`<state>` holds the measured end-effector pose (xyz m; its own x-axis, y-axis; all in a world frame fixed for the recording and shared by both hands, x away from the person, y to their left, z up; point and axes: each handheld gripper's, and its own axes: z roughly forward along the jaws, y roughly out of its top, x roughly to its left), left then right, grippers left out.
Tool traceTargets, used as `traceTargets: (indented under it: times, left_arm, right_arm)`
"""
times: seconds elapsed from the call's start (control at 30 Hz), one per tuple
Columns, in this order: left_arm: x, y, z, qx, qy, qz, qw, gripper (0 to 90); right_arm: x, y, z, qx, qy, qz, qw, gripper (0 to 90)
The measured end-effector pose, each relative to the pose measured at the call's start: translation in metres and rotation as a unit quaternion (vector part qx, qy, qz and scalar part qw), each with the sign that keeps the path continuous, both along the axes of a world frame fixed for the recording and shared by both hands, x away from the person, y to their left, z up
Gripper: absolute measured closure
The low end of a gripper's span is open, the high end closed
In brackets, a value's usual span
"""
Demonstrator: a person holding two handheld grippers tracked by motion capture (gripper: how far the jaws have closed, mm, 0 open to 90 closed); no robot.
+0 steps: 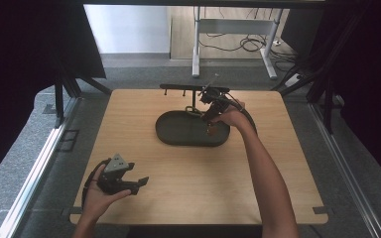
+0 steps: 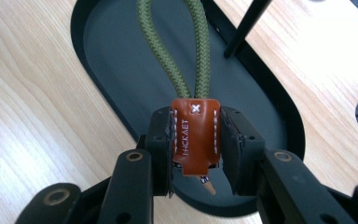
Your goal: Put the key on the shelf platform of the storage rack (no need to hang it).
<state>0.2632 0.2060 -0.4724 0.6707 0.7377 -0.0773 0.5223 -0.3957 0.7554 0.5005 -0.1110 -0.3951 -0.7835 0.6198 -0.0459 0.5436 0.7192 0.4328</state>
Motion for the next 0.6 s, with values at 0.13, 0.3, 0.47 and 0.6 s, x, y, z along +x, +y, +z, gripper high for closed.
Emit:
traceTargets:
  times: [0.13,0.3,0.47,0.6]
  left_arm:
    - [0.000,0.001,0.000,-0.003,0.000,0.002,1.0000,24.7]
    - [0.000,0.001,0.001,-0.002,-0.001,0.000,1.0000,24.7]
    - [-0.001,0.001,0.001,-0.003,-0.003,0.001,1.0000,24.7]
    - [-0.001,0.000,0.001,0.000,-0.001,-0.001,1.0000,24.7]
  right_arm:
    - [0.006,0.005,-0.005,-0.001,0.000,-0.003,1.0000,66.7]
    - [0.009,0.005,-0.010,0.002,0.000,-0.004,1.0000,66.7]
    - [0.012,0.004,-0.020,0.004,0.005,-0.011,0.9999,66.7]
    - [0.013,0.003,-0.026,0.006,0.007,-0.013,0.9999,66.7]
